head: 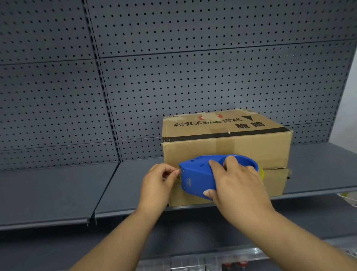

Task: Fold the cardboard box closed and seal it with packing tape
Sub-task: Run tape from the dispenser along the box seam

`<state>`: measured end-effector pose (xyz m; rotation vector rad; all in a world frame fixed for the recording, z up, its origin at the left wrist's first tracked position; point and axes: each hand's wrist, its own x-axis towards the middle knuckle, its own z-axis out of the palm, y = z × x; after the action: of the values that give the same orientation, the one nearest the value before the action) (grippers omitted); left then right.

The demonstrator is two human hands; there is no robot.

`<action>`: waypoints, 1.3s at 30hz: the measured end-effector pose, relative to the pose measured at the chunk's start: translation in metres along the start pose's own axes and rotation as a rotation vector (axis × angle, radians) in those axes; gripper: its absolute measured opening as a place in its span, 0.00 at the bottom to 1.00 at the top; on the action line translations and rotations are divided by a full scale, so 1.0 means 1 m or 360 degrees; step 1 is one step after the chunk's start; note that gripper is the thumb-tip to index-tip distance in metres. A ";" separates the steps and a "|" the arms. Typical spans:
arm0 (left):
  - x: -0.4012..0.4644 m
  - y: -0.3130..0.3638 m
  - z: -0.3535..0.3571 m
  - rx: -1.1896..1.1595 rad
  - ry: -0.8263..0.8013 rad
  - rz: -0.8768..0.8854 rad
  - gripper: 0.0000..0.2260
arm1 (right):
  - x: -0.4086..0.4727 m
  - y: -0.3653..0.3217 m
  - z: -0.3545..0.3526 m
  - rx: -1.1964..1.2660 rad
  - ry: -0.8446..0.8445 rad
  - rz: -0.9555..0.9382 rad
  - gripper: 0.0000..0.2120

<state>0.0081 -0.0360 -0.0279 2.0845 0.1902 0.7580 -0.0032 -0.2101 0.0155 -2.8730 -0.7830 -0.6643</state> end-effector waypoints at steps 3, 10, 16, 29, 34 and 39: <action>-0.002 -0.004 -0.002 -0.0082 -0.0028 -0.0047 0.08 | 0.002 -0.001 0.000 -0.0032 -0.0018 -0.0022 0.29; -0.001 -0.020 -0.002 -0.0362 -0.0028 -0.0259 0.05 | 0.006 -0.009 -0.001 -0.0041 -0.0025 -0.0098 0.27; 0.000 -0.025 0.000 -0.0507 0.0006 -0.0341 0.07 | 0.009 -0.009 -0.002 -0.0069 0.0001 -0.0139 0.28; 0.002 -0.030 0.003 -0.0709 -0.0026 -0.0365 0.10 | 0.012 -0.007 0.001 -0.0072 0.0088 -0.0230 0.30; 0.005 -0.030 0.007 -0.0760 0.0014 -0.0390 0.10 | 0.014 -0.011 0.002 -0.0079 0.0092 -0.0236 0.31; 0.007 -0.027 0.014 -0.0803 0.0050 -0.0388 0.11 | 0.016 -0.012 0.003 -0.0075 0.0095 -0.0223 0.31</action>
<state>0.0257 -0.0273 -0.0519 1.5403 0.2379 0.6142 0.0042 -0.1922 0.0191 -2.8449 -0.9800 -0.7904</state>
